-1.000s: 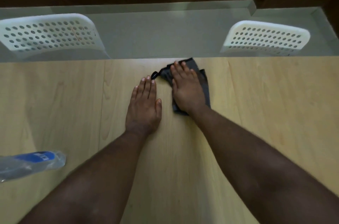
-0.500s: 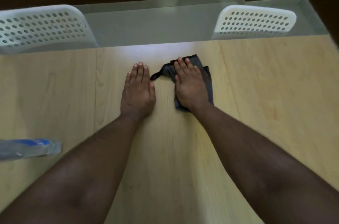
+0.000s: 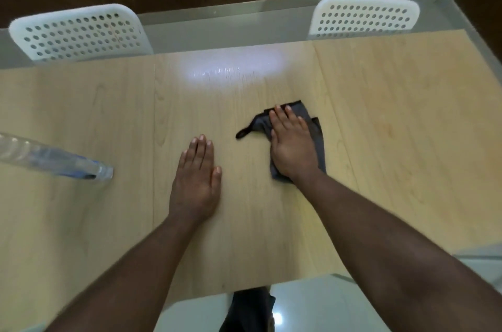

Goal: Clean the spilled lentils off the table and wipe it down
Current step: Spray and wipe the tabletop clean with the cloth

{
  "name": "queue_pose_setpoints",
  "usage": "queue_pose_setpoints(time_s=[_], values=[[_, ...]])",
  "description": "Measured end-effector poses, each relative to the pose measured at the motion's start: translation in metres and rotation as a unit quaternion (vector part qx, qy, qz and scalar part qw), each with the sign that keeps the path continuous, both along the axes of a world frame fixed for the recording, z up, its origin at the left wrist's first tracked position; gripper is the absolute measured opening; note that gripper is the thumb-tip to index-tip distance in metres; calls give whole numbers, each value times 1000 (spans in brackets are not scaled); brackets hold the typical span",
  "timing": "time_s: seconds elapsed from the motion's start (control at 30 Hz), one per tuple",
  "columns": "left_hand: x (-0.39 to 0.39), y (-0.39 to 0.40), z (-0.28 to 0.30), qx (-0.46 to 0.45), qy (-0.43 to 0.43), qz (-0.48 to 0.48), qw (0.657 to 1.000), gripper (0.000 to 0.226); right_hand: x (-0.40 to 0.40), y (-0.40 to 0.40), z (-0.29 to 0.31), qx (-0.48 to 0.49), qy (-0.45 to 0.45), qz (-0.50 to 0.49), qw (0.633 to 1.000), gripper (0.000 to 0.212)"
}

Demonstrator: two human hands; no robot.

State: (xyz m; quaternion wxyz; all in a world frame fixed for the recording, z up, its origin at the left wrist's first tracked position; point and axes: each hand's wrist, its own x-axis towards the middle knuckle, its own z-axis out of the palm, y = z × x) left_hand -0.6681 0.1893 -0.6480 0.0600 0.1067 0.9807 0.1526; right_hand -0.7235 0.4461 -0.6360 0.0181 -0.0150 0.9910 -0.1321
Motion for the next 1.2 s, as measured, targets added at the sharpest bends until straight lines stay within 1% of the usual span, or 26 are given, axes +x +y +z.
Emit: queue_pose_setpoints(time_s=[0.07, 0.17, 0.27, 0.33, 0.43, 0.5, 0.57, 0.67, 0.77, 0.9, 0.97, 1.07, 1.13, 1.2], values=[[18, -7, -4, -8, 6, -5, 1000, 70, 11, -17, -2, -12, 4, 14, 1000, 54], [27, -18, -8, -24, 10, -21, 999, 70, 75, -37, -8, -25, 0, 79, 997, 56], [32, -21, -3, -37, 16, -33, 999, 71, 157, -25, -5, -19, 1, 134, 991, 59], [32, -18, 0, -36, 24, -26, 999, 70, 184, -2, -6, -12, 5, 134, 991, 58], [34, -15, 2, -32, 32, -24, 999, 68, 170, 13, -7, 6, 12, 73, 997, 56], [32, -16, 2, -26, 38, -25, 999, 68, 141, 1, -4, 1, 13, 13, 1000, 55], [33, -18, -1, -19, 45, -23, 999, 68, 118, -21, -4, 0, 12, -13, 1000, 55], [35, -19, -2, -6, 48, -16, 999, 67, 123, -56, -8, -13, 17, 9, 1000, 55], [37, -19, -1, 0, 47, -15, 999, 66, 178, -76, -13, -18, 15, 68, 997, 56], [39, -17, 3, -1, 44, -10, 999, 68, 237, -49, -9, -1, 16, 126, 992, 63], [38, -17, 2, -3, 47, -4, 999, 70, 236, -30, -8, 9, 19, 121, 992, 62], [37, -18, -2, -22, 46, 4, 999, 74, 192, -22, -11, -1, 26, 42, 999, 56], [36, -20, -7, -29, 55, 4, 998, 75, 145, -35, -10, -10, 30, -10, 999, 55], [35, -22, -11, -26, 59, -8, 998, 75, 108, -61, -8, -14, 28, -20, 999, 55]])
